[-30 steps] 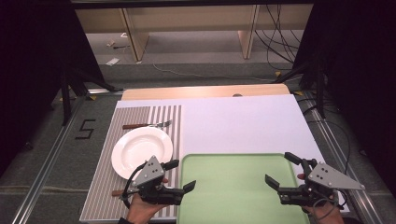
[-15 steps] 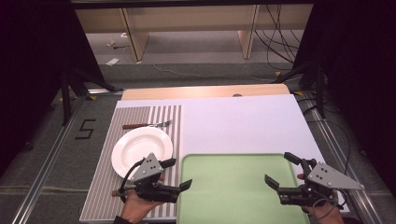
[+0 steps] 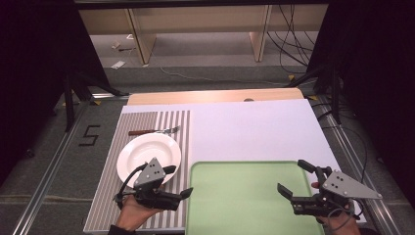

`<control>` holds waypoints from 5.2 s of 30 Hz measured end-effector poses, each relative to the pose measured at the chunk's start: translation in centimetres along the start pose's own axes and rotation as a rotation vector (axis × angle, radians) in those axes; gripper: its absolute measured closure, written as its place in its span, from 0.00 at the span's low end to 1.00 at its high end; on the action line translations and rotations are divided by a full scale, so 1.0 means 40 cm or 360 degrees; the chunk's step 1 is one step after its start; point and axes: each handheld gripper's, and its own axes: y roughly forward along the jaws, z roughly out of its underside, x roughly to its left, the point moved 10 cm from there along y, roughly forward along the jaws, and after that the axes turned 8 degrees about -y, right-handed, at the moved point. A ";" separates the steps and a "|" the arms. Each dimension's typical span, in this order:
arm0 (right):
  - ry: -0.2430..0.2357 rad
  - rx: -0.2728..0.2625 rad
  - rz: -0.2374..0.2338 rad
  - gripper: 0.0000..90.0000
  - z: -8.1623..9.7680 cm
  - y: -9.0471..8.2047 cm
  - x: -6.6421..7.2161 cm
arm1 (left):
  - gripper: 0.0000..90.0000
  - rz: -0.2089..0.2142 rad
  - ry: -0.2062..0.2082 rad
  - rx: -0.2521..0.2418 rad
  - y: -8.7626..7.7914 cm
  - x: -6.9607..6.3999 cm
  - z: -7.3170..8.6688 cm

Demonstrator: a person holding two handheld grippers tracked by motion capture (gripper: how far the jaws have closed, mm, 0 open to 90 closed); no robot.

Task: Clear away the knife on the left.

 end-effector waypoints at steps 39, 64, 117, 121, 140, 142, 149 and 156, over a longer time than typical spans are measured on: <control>0.0006 0.0012 0.0010 0.08 0.003 0.001 -0.004 | 0.17 -0.0317 0.0035 0.0388 -0.151 0.188 0.121; 0.0001 0.0015 0.0014 0.08 0.003 0.001 -0.004 | 0.18 -0.0461 -0.0141 0.0748 -0.197 0.290 0.260; -0.0010 0.0016 0.0008 0.08 0.003 0.004 -0.003 | 0.59 -0.0401 -0.0119 0.1172 -0.112 0.264 0.329; -0.0013 0.0017 0.0003 0.08 0.003 0.005 -0.001 | 0.63 -0.0417 -0.0098 0.1223 -0.110 0.257 0.329; -0.0021 0.0023 0.0006 0.08 0.004 0.005 -0.002 | 0.85 -0.0404 0.0021 0.1333 -0.108 0.236 0.328; -0.0021 0.0025 0.0005 0.08 0.004 0.005 -0.001 | 0.85 -0.0399 0.0009 0.1313 -0.107 0.235 0.325; -0.0016 0.0023 0.0008 0.08 0.004 0.005 -0.003 | 0.85 -0.0348 -0.0089 0.1272 -0.103 0.224 0.315; -0.0013 0.0021 0.0009 0.08 0.004 0.005 -0.003 | 0.85 -0.0238 -0.0179 0.1155 -0.099 0.197 0.287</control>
